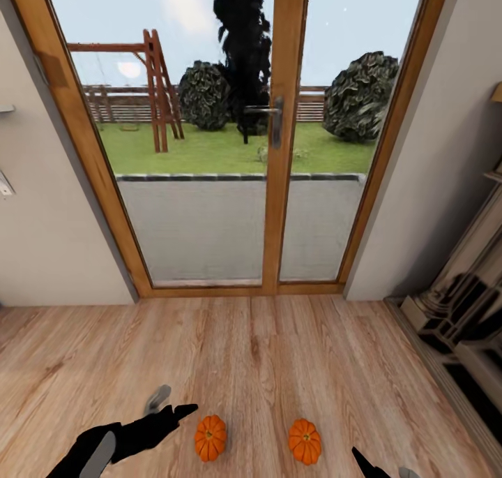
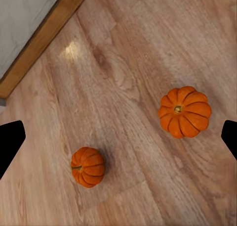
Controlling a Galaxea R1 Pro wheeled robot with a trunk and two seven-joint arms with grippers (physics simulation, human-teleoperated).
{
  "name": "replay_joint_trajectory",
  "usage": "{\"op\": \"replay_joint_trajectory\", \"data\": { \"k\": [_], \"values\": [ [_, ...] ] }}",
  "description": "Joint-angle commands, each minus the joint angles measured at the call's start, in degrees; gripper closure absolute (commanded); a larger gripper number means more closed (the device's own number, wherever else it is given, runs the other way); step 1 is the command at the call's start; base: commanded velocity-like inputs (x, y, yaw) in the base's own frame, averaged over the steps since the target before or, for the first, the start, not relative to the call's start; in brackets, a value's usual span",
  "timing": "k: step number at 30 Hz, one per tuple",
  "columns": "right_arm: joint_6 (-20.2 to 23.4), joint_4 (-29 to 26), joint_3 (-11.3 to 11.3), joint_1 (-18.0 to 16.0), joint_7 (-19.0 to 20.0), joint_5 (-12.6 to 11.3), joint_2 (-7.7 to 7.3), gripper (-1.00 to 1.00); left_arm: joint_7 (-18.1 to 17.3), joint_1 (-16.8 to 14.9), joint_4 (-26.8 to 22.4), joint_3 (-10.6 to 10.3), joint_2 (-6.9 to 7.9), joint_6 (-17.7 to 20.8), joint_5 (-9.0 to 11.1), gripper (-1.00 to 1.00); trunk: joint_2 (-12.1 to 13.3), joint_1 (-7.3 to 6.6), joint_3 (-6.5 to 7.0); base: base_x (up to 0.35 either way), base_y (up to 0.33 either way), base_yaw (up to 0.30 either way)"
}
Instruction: Place each of the two pumpkins and all three candles from the living room inside a cabinet in the living room (use any cabinet), then make sure every cabinet is closed, and position the cauldron so it is next to a table in the living room.
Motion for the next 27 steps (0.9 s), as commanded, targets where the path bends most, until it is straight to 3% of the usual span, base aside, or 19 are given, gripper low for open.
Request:
{"op": "replay_joint_trajectory", "data": {
  "k": [1, 4, 6, 10, 18, 22, 27],
  "values": [
    [-0.04, 0.1, 0.04, -0.05, 0.28, -0.43, -0.03, -1.0, -0.08, -0.03, -3.25, 0.22, 0.06, 2.83, 0.17, -1.0, -0.44, 0.22, -0.24, 0.0, 0.0, 0.0],
    [0.01, 0.1, 0.03, 0.0, 0.23, -0.44, -0.05, -1.0, -0.08, -0.08, -9.85, 0.63, 0.24, 6.42, 0.93, -1.0, -1.64, 0.88, -0.78, 0.0, 0.0, 0.0],
    [0.05, 0.1, 0.03, -0.01, 0.23, -0.44, -0.05, -1.0, -0.08, -0.08, -13.14, 1.33, 0.17, 9.37, 2.63, -1.0, -2.44, 1.32, -1.14, 0.0, 0.0, 0.0],
    [0.36, 0.08, 0.02, -0.02, 0.32, -0.49, -0.27, -1.0, 0.09, -0.07, -15.21, 1.81, 0.08, 13.5, 4.64, -1.0, -4.05, 2.2, -1.86, 0.0, 0.0, 0.0],
    [0.85, 0.17, 0.02, -0.03, -0.09, -0.53, -0.49, -1.0, -0.27, -0.06, -16.03, 1.98, 0.15, 14.52, 5.24, -1.0, -7.26, 3.96, -3.29, 0.0, 0.0, 0.0],
    [1.52, 0.18, 0.2, -0.03, -2.44, -0.45, -0.34, -1.0, -0.46, -0.06, -16.13, 2.05, 0.34, 14.81, 5.34, -1.0, -8.86, 4.84, -4.01, 0.0, 0.0, 0.0],
    [8.11, -0.01, 0.16, -0.23, -4.75, -0.63, -0.15, -1.0, -0.51, -0.08, -16.16, 2.08, 0.76, 14.93, 5.36, -1.0, -10.87, 5.93, -4.91, 0.0, 0.0, 0.0]
  ]
}}
